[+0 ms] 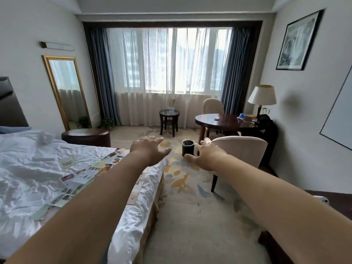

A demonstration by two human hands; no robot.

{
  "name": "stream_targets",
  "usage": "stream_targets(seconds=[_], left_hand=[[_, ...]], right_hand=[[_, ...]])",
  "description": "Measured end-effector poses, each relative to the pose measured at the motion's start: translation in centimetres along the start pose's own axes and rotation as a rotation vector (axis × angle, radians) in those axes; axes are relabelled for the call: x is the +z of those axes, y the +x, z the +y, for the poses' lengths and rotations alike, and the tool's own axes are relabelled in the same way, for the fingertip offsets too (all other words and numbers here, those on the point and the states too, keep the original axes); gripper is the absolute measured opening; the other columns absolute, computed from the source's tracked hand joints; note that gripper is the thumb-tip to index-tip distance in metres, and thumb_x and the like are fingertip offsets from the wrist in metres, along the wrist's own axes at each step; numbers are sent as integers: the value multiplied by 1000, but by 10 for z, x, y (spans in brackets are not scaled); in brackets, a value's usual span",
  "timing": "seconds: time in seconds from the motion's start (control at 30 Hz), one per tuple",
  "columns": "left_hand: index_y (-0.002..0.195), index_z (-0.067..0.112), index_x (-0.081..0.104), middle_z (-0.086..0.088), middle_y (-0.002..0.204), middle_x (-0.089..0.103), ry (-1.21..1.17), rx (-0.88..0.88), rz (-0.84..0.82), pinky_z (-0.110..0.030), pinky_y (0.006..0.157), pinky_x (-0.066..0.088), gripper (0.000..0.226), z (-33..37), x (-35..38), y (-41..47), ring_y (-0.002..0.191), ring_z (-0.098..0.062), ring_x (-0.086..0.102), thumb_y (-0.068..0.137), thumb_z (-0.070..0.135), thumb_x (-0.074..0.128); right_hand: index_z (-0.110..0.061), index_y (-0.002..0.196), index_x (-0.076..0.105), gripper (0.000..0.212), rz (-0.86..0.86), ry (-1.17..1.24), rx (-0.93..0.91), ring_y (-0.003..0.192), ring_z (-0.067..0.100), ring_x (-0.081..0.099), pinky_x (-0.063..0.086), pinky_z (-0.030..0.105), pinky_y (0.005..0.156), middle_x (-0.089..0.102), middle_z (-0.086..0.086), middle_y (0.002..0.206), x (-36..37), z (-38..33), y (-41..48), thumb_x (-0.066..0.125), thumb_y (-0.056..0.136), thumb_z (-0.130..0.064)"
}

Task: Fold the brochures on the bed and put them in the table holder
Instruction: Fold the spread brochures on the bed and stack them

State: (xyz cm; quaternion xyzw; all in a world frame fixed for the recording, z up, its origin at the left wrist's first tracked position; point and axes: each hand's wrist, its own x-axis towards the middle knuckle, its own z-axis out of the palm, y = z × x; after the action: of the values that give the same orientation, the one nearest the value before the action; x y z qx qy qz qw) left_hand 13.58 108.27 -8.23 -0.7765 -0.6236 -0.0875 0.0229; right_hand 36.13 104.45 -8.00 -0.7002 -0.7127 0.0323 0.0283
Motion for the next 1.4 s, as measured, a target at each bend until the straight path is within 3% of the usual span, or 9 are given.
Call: stream_targets(seconds=[0.3, 0.63, 0.8, 0.9, 1.07, 1.23, 1.4], left_hand=[[156, 37, 34, 7, 164, 32, -24, 97, -23, -46, 116, 30, 80, 24, 34, 217, 151, -18, 30, 90, 81, 32], [158, 31, 31, 6, 165, 31, 43, 131, -42, -43, 119, 29, 84, 72, 112, 428, 151, -19, 29, 90, 80, 33], [159, 29, 30, 5, 165, 31, 39, 27, -50, -42, 118, 29, 83, 80, 138, 529, 152, -19, 28, 92, 79, 33], [158, 28, 30, 4, 164, 32, 71, -21, -58, -41, 114, 32, 82, 72, 158, 573, 149, -20, 33, 93, 77, 32], [158, 27, 32, 1, 163, 35, 149, -105, -86, -44, 116, 30, 80, 16, 172, 609, 150, -23, 31, 93, 74, 36], [157, 28, 33, 0, 163, 34, 130, -425, -92, -45, 117, 31, 82, -97, 177, 635, 149, -24, 32, 91, 77, 35], [154, 29, 37, -1, 160, 38, 107, -619, -150, -46, 115, 32, 80, -196, 194, 642, 146, -25, 35, 91, 77, 34]], right_hand=[[-17, 160, 28, 79, 1, 17, 110, 154, 32, 23, 26, 45, 120, 29, 5, 167, -9, 65, 181, 35, 101, -68], [-16, 160, 31, 83, -44, -62, 84, 153, 31, 26, 21, 45, 122, 28, 8, 168, 17, 156, 394, 35, 99, -72], [-22, 158, 34, 80, -92, -33, 21, 152, 31, 27, 24, 50, 121, 31, 6, 166, 27, 203, 525, 36, 97, -73], [-22, 154, 42, 77, -106, -23, -32, 144, 34, 40, 36, 50, 116, 40, 7, 160, 30, 209, 610, 38, 96, -73], [-23, 155, 40, 80, -139, -16, -206, 145, 33, 40, 35, 51, 117, 39, 6, 161, 51, 157, 710, 41, 94, -75], [-21, 152, 43, 80, -144, -59, -497, 145, 29, 39, 32, 47, 117, 42, 6, 158, 80, 41, 796, 39, 94, -75], [-23, 152, 43, 79, -134, -120, -728, 144, 32, 39, 31, 49, 117, 43, 7, 158, 97, -75, 862, 37, 94, -76]])
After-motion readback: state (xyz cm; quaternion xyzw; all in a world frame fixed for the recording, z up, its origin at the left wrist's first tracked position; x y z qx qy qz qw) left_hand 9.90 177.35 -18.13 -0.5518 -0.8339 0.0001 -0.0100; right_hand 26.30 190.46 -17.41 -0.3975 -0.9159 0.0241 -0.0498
